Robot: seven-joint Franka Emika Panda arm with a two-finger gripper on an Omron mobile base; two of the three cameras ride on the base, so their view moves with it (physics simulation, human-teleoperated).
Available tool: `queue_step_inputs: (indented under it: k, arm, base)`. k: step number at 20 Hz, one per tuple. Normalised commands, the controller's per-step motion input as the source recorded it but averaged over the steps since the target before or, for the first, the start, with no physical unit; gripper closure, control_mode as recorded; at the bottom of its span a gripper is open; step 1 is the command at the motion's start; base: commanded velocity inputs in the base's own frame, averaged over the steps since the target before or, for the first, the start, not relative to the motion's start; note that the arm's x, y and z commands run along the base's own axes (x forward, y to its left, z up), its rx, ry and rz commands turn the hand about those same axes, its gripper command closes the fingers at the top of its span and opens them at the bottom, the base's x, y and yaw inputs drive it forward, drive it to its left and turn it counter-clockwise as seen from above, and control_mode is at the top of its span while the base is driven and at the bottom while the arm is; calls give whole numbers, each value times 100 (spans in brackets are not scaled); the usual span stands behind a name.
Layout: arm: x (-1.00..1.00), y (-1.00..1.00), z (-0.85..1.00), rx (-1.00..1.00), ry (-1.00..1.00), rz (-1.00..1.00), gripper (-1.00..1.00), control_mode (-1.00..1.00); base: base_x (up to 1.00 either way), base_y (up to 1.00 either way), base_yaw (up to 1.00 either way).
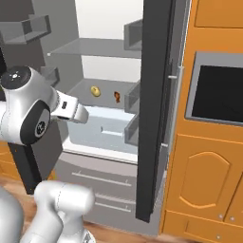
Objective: Place one potato and one chicken drumstick in each tupperware on the nearby counter, to pack two identical lunches.
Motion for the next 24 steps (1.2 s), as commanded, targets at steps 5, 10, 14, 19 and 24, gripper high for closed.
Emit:
queue_step_inputs:
  k: [5, 10, 14, 19, 24]
  arm:
    - [0, 0, 0, 0, 0, 0, -100, 100]
    - [0, 0, 0, 0, 0, 0, -100, 100]
    - [1, 3, -33, -2, -6, 0, -100, -100]
    - [26, 1, -61, -2, -9, 0, -100, -100]
    - [58, 0, -30, 0, -4, 0, -100, -100]
  base:
    - [86, 0, 0]
    - [40, 0, 0]
    - [3, 4, 0]
    - [0, 0, 0]
    - [0, 0, 0]
